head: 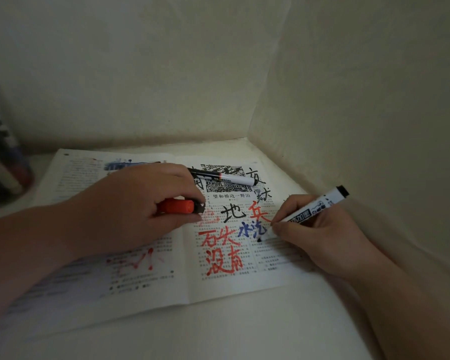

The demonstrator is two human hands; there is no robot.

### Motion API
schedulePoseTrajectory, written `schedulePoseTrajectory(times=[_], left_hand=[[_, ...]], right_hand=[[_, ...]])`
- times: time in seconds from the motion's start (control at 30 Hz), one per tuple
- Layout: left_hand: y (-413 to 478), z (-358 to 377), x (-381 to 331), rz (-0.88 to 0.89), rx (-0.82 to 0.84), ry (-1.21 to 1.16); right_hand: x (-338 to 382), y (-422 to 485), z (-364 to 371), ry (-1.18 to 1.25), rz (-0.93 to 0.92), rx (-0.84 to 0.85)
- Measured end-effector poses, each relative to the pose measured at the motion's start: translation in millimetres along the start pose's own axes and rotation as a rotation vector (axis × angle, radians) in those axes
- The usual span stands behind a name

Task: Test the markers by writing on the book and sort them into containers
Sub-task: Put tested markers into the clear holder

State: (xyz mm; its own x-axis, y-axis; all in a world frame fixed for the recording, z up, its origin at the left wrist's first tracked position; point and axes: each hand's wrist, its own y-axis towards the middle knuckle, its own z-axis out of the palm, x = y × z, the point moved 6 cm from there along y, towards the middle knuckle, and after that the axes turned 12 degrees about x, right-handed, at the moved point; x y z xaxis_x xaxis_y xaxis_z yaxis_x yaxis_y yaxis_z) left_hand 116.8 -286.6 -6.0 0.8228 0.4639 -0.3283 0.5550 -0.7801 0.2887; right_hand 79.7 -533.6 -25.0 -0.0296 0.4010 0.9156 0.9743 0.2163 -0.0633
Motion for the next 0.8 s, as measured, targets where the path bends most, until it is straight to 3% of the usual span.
schedulePoseTrajectory(times=[0.17, 0.43, 0.67, 0.8], left_hand=[[1.0, 0.0, 0.2, -0.012, 0.014, -0.026], [0.7, -0.3, -1.3, -0.011, 0.010, -0.013], [0.2, 0.8, -2.1, -0.036, 0.045, 0.018], [0.8, 0.8, -3.6, -0.029, 0.050, 0.003]], right_hand=[[1.7, -2.2, 4.3, 0.064, 0.042, 0.078], [-2.0, 1.8, -3.5, 0.037, 0.041, -0.039], [0.9, -1.7, 6.3, 0.090, 0.037, 0.140], [-2.0, 0.4, 1.4, 0.092, 0.055, 0.093]])
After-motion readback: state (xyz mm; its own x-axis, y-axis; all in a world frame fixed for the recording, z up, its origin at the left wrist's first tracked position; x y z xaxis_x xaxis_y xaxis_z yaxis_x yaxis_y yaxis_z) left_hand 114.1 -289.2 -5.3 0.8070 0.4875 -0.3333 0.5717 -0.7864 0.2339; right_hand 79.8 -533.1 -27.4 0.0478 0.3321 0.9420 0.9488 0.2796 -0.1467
